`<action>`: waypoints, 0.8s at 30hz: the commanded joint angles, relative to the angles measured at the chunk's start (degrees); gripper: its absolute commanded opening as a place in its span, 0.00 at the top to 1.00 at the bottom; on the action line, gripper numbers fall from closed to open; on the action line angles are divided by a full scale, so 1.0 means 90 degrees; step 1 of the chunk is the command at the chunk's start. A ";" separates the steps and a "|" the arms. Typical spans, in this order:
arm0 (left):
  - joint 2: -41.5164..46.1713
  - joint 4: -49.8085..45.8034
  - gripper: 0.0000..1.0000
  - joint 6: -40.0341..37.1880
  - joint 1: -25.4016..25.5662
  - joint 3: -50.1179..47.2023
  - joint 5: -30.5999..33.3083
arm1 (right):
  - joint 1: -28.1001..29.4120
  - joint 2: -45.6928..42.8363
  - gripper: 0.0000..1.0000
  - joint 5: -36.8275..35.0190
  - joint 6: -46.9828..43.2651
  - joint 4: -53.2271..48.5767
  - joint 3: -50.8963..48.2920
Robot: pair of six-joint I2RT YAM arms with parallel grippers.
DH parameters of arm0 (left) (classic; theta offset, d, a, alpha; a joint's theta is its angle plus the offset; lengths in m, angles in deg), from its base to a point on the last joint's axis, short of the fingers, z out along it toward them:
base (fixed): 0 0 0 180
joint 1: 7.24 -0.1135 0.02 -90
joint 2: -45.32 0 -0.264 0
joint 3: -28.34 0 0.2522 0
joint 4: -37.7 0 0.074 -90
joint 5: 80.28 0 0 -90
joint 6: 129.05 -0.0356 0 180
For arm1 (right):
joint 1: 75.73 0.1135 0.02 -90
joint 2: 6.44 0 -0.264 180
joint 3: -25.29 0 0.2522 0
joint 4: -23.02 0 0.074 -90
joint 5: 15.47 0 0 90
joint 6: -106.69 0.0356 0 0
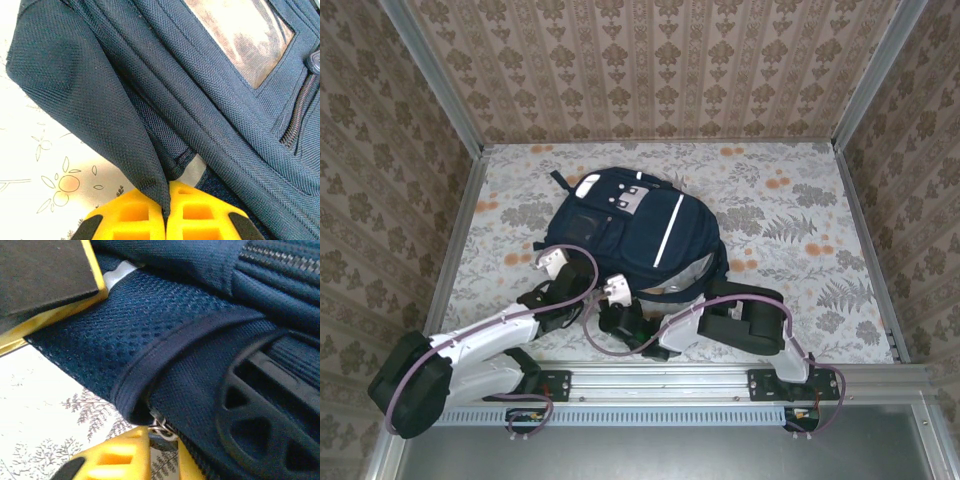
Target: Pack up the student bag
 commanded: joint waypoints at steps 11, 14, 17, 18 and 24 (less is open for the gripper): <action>0.0170 0.0001 1.00 -0.0128 -0.0480 0.0227 -0.0628 | 0.0011 -0.0857 1.00 -0.0394 0.0264 0.0144 -0.1181; 0.0190 -0.0033 1.00 -0.0234 -0.0775 0.0187 -0.0700 | 0.0048 -0.1093 1.00 -0.0440 0.0430 -0.0005 -0.1494; 0.0247 -0.0020 1.00 -0.0298 -0.1083 0.0131 -0.0880 | 0.0070 -0.1330 1.00 -0.0541 0.0595 -0.0125 -0.1804; 0.0282 -0.0033 1.00 -0.0341 -0.1163 0.0119 -0.0906 | 0.0079 -0.1425 1.00 -0.0593 0.0687 -0.0198 -0.1919; 0.0398 -0.0105 1.00 -0.0645 -0.1872 0.0114 -0.1198 | 0.0119 -0.2166 1.00 -0.0886 0.1174 -0.0666 -0.2698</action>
